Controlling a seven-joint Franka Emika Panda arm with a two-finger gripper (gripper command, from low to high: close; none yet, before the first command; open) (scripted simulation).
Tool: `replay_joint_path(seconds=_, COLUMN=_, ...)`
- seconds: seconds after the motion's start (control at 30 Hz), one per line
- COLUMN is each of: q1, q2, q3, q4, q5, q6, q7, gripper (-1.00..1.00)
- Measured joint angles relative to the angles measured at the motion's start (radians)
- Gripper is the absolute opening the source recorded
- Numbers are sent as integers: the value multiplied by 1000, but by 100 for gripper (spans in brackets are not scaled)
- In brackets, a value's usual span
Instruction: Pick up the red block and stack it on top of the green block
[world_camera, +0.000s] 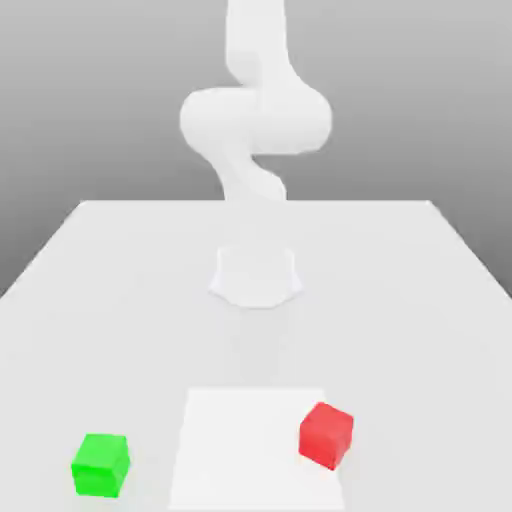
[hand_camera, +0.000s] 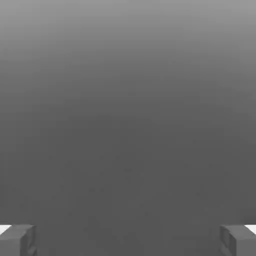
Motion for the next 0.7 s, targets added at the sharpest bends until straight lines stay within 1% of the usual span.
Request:
replay_joint_path(seconds=0.33, q1=159, q2=370, q3=-69, q4=-145, q5=40, q6=184, q7=-344, gripper=0)
replay_joint_path(seconds=0.53, q1=212, q2=588, q3=-66, q4=-231, q5=58, q6=292, q7=-543, gripper=0)
replay_joint_path(seconds=0.7, q1=243, q2=766, q3=-53, q4=-303, q5=25, q6=383, q7=-674, gripper=0)
